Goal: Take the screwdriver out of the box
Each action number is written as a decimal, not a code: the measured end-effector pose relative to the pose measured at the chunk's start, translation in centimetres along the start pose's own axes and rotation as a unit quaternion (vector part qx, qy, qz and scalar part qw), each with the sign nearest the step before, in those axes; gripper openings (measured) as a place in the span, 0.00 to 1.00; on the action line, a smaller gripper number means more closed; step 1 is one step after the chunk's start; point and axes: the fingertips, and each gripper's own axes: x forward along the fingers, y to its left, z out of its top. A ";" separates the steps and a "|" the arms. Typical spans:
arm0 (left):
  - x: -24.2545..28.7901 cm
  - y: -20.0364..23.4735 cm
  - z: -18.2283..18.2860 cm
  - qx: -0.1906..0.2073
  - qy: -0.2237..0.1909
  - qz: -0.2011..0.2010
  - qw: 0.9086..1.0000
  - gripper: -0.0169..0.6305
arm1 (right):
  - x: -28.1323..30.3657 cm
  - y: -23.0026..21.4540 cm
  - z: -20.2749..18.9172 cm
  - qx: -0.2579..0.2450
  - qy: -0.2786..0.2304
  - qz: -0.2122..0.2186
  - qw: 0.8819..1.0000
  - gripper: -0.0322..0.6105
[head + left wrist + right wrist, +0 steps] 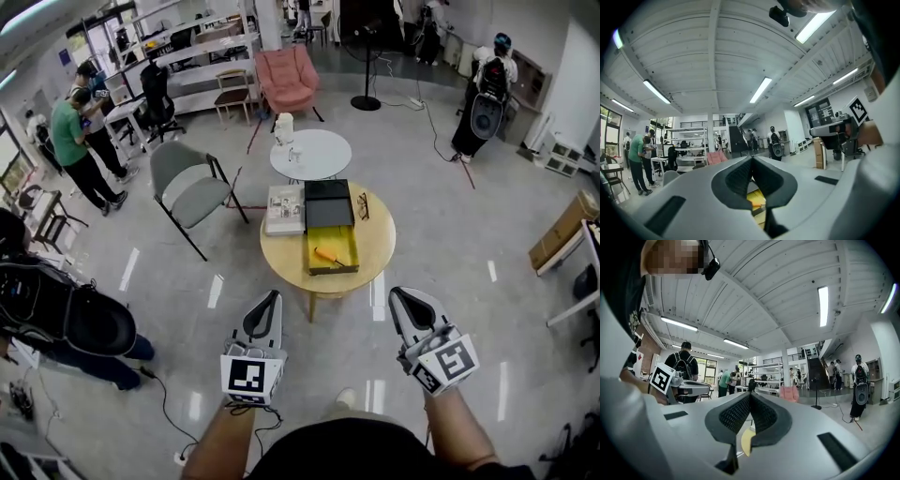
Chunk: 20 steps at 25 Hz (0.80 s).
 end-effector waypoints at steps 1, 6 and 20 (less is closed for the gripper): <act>0.6 -0.1 0.4 -0.003 -0.006 0.002 1.000 0.05 | 0.3 -0.6 0.2 -0.001 -0.003 0.002 1.000 0.07; 3.5 -0.8 1.1 0.012 -0.009 0.009 1.000 0.05 | 1.2 -3.5 0.9 -0.006 -0.013 0.014 1.000 0.07; 7.0 -1.5 -0.1 0.014 0.006 0.029 0.999 0.05 | 3.7 -8.5 -0.7 0.014 -0.021 0.035 0.999 0.07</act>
